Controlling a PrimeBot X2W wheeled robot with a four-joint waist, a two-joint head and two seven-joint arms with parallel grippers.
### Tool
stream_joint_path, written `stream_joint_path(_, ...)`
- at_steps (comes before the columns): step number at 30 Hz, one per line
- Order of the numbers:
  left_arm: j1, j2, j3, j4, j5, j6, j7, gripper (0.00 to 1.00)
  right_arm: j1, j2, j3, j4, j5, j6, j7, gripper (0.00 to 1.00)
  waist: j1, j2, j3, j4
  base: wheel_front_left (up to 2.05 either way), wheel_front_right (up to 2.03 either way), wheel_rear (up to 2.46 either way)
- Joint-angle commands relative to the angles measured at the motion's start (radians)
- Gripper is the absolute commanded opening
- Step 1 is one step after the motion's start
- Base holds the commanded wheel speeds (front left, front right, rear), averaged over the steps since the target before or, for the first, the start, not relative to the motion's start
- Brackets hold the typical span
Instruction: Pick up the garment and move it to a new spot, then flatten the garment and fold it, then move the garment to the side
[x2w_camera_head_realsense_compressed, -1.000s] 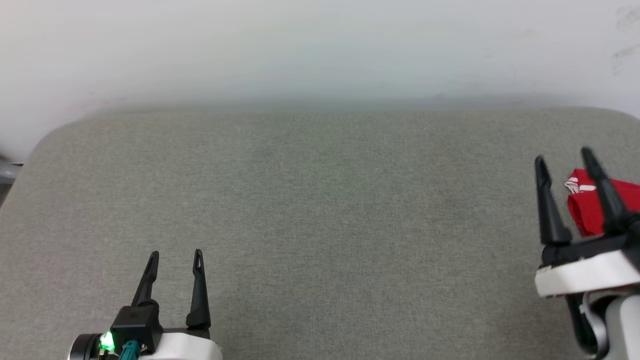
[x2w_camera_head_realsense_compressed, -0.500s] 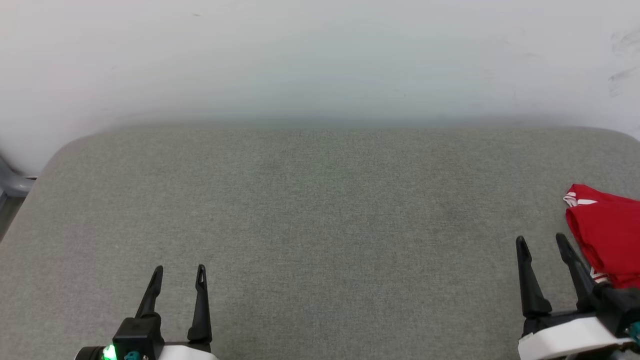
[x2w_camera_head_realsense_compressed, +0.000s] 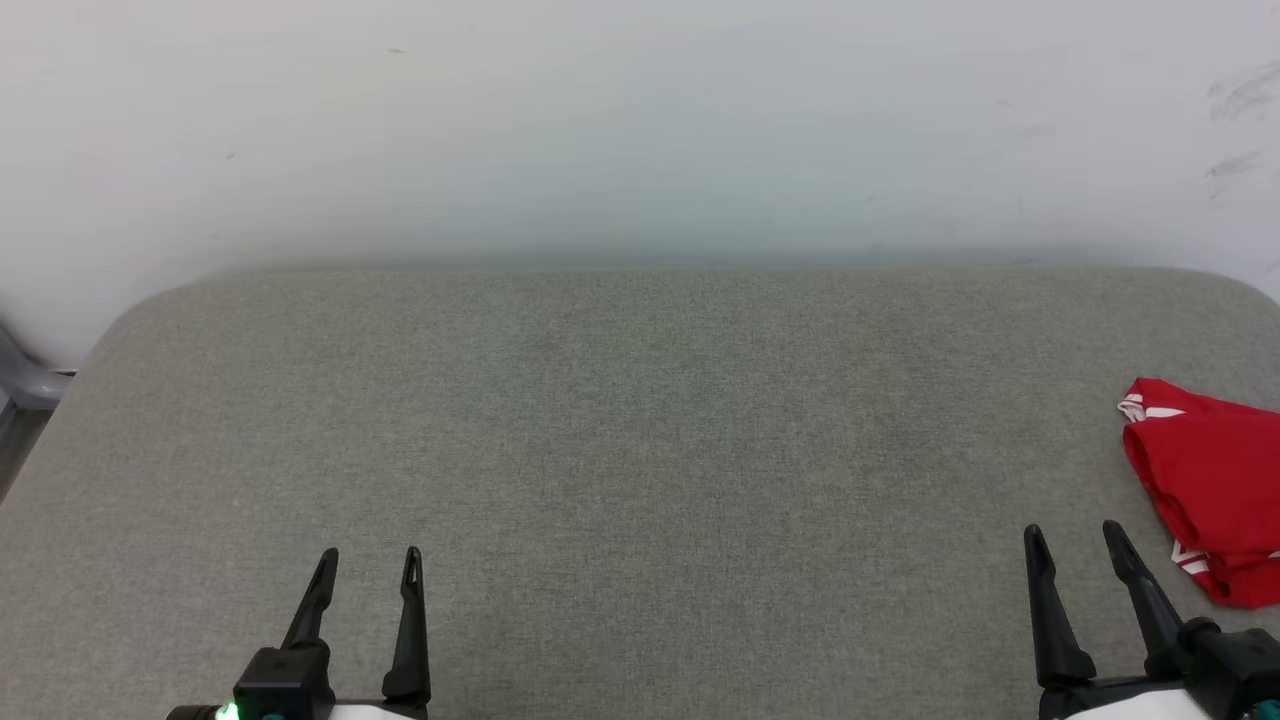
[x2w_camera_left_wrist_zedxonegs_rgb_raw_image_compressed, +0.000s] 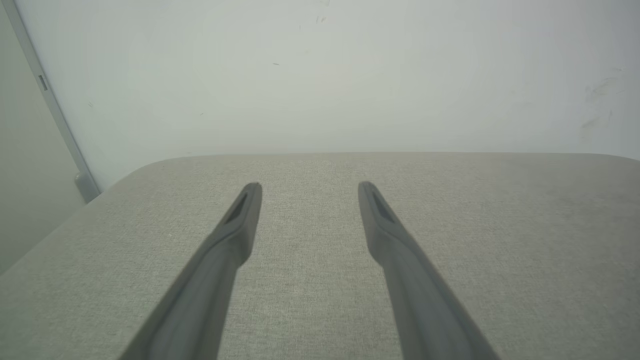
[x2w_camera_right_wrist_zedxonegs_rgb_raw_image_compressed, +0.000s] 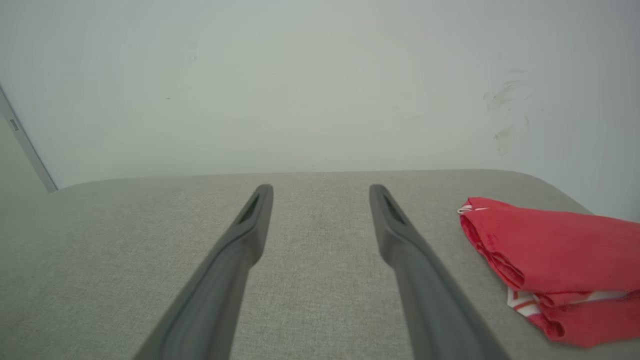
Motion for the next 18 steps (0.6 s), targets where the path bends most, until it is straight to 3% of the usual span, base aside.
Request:
stream_joint_path(1, 0.013, -0.004, 0.001, 0.003, 0.004, -0.004, -0.002, 1.00, 0.011, 0.006, -0.001, -0.001, -0.001, -0.001, -0.003, 1.00, 0.0001, 0.0000, -0.002, 0.000, 0.00, 0.00, 0.00)
stream_joint_path(6, 0.011, -0.005, 0.004, 0.011, 0.012, -0.002, -0.002, 1.00, 0.016, 0.008, -0.001, 0.006, -0.003, -0.001, -0.003, 1.00, 0.0001, 0.0000, -0.005, 0.000, 0.00, 0.00, 0.00)
stream_joint_path(7, 0.005, -0.003, 0.003, 0.013, 0.009, -0.004, 0.000, 0.00, 0.003, 0.003, 0.000, 0.009, -0.002, 0.000, 0.000, 0.00, 0.0001, 0.0000, -0.005, 0.000, 0.00, 0.00, 0.00)
stream_joint_path(11, 0.017, -0.005, 0.004, 0.052, -0.001, -0.005, 0.008, 0.00, 0.005, 0.004, 0.004, 0.045, 0.008, 0.000, 0.006, 0.00, 0.0001, 0.0000, -0.005, 0.000, 0.00, 0.00, 0.00)
stream_joint_path(18, -0.011, -0.007, 0.021, 0.068, -0.148, -0.018, 0.047, 0.00, -0.018, 0.005, -0.001, 0.058, 0.150, 0.000, 0.041, 0.00, 0.0001, 0.0000, -0.002, -0.001, 0.00, 0.00, 0.00)
